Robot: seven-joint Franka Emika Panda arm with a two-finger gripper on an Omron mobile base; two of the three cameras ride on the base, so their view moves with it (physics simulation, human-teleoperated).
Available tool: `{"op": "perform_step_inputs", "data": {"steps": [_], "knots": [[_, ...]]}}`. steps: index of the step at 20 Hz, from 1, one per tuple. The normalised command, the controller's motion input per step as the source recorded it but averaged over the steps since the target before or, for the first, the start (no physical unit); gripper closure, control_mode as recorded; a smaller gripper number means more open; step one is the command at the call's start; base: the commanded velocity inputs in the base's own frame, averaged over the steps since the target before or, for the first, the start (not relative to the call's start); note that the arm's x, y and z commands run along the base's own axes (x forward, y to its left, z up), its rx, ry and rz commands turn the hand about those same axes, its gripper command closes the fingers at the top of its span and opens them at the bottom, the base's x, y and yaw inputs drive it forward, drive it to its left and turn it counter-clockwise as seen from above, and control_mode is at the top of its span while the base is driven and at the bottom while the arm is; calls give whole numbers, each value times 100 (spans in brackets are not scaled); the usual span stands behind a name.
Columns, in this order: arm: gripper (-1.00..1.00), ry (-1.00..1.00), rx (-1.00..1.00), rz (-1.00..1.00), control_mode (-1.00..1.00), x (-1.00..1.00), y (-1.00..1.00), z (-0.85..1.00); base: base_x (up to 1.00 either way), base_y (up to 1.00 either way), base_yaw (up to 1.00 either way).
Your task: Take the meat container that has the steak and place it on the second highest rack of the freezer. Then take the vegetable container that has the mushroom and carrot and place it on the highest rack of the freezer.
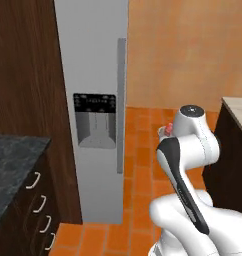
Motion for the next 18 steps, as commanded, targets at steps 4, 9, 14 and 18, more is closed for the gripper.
{"op": "perform_step_inputs", "data": {"steps": [4,9,14,18], "knots": [[100,0,0,0,100,0,0,0,72,-73,-24],[100,0,0,0,100,0,0,0,99,-61,-4],[100,0,0,0,100,0,0,0,100,-56,4],[100,0,0,0,100,0,0,0,100,-17,32]]}}
